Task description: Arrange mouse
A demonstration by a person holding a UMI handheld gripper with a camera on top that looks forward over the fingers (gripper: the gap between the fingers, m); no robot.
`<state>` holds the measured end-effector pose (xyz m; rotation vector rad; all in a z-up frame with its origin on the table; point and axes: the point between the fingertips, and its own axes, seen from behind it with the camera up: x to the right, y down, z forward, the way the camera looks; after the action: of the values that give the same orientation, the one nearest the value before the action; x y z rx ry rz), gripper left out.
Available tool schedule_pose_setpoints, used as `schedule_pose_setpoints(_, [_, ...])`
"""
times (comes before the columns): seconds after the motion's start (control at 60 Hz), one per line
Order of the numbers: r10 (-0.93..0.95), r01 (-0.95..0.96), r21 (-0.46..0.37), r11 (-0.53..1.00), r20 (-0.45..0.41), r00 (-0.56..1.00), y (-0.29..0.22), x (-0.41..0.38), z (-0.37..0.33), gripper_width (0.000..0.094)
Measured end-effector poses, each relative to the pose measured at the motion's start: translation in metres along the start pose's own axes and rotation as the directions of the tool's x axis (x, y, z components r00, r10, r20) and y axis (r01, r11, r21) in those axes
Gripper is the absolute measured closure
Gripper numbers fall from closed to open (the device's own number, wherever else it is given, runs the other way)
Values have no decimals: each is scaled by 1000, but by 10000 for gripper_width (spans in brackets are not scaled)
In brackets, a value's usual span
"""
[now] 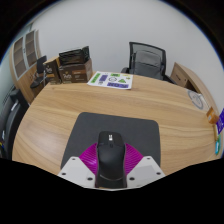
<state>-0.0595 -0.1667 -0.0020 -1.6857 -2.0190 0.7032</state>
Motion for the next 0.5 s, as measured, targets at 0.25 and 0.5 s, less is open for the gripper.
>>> schedule_pose_setpoints(0.25, [8, -9, -12, 1000, -31, 999, 4, 5, 1, 365])
schedule_pose_setpoints(0.5, [88, -88, 5, 996, -48, 995, -17, 28, -91, 81])
